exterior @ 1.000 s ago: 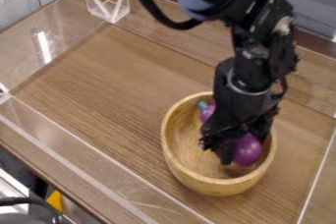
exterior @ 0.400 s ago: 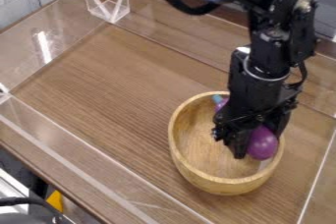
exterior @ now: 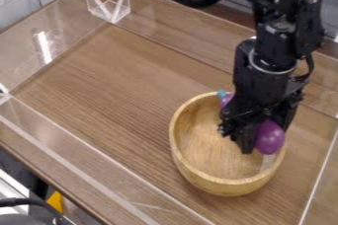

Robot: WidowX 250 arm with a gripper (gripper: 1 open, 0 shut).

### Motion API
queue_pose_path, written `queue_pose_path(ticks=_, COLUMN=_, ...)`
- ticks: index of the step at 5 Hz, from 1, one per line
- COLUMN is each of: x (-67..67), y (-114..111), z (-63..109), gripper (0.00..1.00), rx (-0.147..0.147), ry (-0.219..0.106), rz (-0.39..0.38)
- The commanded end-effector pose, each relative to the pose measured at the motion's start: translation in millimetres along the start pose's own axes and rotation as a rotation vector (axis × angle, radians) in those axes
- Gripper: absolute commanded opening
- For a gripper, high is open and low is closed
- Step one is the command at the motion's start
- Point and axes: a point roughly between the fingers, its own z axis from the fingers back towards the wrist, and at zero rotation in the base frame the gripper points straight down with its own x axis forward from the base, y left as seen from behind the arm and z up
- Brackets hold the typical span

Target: Remove the purple eggplant from inside the brown bowl and put it on the table

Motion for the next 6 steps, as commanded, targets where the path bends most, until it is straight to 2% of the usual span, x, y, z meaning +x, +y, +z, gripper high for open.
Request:
queue_pose_path(ticks=1, x=1.8, y=-5.4, z=19.3, gripper=0.0, rx=-0.041, ry=-0.008, rz=0.0)
queue_pose_path(ticks=2, x=1.9, y=-1.9, z=27.6, gripper=0.0, rx=-0.039, ry=-0.009, rz=-0.004)
queue_pose_path(ticks=6, x=-6.1, y=-7.5, z=30.5, gripper=0.0, rx=-0.035, ry=-0.011, rz=0.024)
